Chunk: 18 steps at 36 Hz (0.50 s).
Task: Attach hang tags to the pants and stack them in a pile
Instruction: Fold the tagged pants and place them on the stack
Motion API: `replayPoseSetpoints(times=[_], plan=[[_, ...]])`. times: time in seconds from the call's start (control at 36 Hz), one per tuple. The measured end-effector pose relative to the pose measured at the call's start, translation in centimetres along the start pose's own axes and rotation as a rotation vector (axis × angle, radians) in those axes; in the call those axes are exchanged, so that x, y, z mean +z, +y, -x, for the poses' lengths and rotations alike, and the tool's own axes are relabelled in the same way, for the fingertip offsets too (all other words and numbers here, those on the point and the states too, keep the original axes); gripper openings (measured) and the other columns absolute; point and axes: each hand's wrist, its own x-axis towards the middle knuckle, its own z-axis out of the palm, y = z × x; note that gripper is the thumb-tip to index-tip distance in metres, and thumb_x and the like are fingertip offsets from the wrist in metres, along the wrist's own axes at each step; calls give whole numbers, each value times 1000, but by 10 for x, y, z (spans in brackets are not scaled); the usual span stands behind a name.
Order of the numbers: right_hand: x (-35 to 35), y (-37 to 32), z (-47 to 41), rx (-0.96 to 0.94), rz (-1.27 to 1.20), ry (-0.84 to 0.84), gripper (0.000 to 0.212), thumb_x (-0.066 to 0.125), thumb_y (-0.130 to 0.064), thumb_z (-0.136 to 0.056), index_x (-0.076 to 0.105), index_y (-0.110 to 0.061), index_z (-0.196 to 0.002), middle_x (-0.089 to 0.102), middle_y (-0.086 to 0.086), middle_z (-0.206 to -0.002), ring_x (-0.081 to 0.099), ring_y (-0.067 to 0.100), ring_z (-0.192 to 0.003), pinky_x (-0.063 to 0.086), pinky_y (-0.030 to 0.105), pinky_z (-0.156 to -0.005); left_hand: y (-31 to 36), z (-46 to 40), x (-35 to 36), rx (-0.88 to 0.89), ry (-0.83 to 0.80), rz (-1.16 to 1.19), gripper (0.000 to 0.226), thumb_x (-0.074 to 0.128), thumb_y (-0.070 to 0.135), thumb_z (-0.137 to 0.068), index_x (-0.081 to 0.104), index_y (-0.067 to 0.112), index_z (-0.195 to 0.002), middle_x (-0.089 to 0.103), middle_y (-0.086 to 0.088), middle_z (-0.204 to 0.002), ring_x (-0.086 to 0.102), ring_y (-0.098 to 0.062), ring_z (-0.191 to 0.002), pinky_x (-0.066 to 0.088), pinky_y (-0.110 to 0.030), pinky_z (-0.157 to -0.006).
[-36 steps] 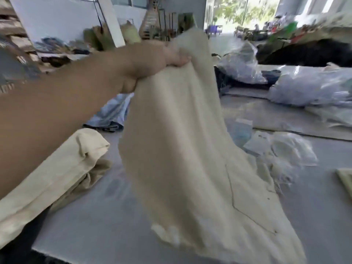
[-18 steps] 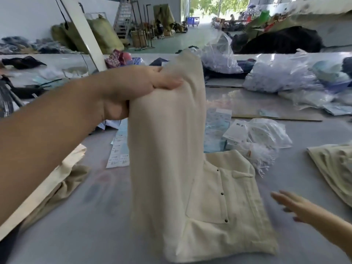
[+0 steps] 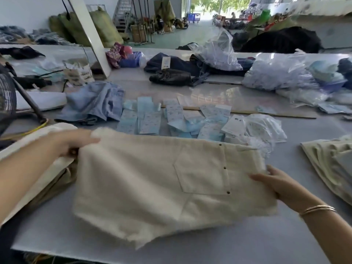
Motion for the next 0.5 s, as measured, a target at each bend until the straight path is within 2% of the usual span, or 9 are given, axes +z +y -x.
replayPoseSetpoints(times=[0.08, 0.14, 0.19, 0.25, 0.28, 0.33, 0.39, 0.44, 0.5], plan=[[9, 10, -2, 112, 103, -22, 21, 63, -9, -88, 60, -19, -106, 71, 1, -89, 68, 14, -77, 51, 23, -57, -44, -28, 37, -100, 113, -457, 62, 53, 30, -98, 31, -3, -145, 33, -20, -151, 36, -34, -136, 33, -35, -109], [13, 15, -4, 118, 127, -17, 16, 61, -3, -89, 62, -17, -95, 70, -5, -74, 67, 5, -60, 46, 15, -44, -54, -31, 66, -80, 300, -660, 59, 54, 33, -95, 35, 2, -141, 39, -20, -144, 40, -36, -131, 40, -39, -103], [16, 13, -1, 110, 118, -15, 16, 60, 1, -88, 63, -15, -93, 69, -3, -72, 66, 4, -54, 44, 13, -39, -48, -25, 96, 89, 492, -836, 41, 52, 24, -92, 46, 11, -130, 47, -15, -130, 46, -35, -118, 44, -41, -95], [17, 9, 2, 106, 114, -27, 17, 61, 0, -87, 63, -11, -101, 70, 4, -81, 68, 10, -62, 48, 15, -44, -33, -15, 130, 358, 547, -861, 40, 54, 18, -89, 51, 14, -128, 49, -15, -126, 47, -36, -113, 39, -42, -93], [16, 6, 4, 95, 104, -28, 22, 63, -1, -86, 61, -8, -108, 70, 9, -90, 70, 16, -71, 52, 19, -50, -23, -8, 149, 514, 501, -809, 40, 55, 17, -88, 54, 13, -128, 50, -16, -128, 47, -36, -115, 38, -42, -96], [15, -3, 9, 43, 30, -26, 41, 71, -6, -80, 57, -10, -119, 69, 15, -104, 70, 29, -86, 58, 32, -62, -2, 12, 185, 811, 260, -652, 41, 56, 22, -92, 56, 13, -131, 48, -12, -138, 42, -30, -127, 31, -36, -108], [20, -16, 18, -46, -40, -75, 56, 76, -14, -69, 56, -16, -121, 70, 14, -106, 70, 32, -89, 58, 35, -64, 17, 39, 215, 947, -24, -336, 34, 58, 23, -95, 58, 17, -129, 49, -3, -137, 42, -15, -127, 25, -19, -110], [35, -30, 28, -142, -67, -154, 62, 77, -17, -63, 55, -21, -121, 72, 11, -102, 70, 32, -89, 58, 34, -64, 34, 67, 239, 859, -286, 153, 25, 59, 23, -95, 61, 24, -120, 59, 6, -122, 53, -4, -112, 38, -12, -98], [62, -38, 35, -229, -57, -209, 59, 78, -13, -68, 52, -25, -120, 73, 9, -100, 71, 33, -87, 58, 37, -65, 47, 85, 257, 650, -510, 652, 30, 55, 36, -92, 60, 24, -119, 65, 2, -110, 63, -12, -99, 53, -26, -85]])
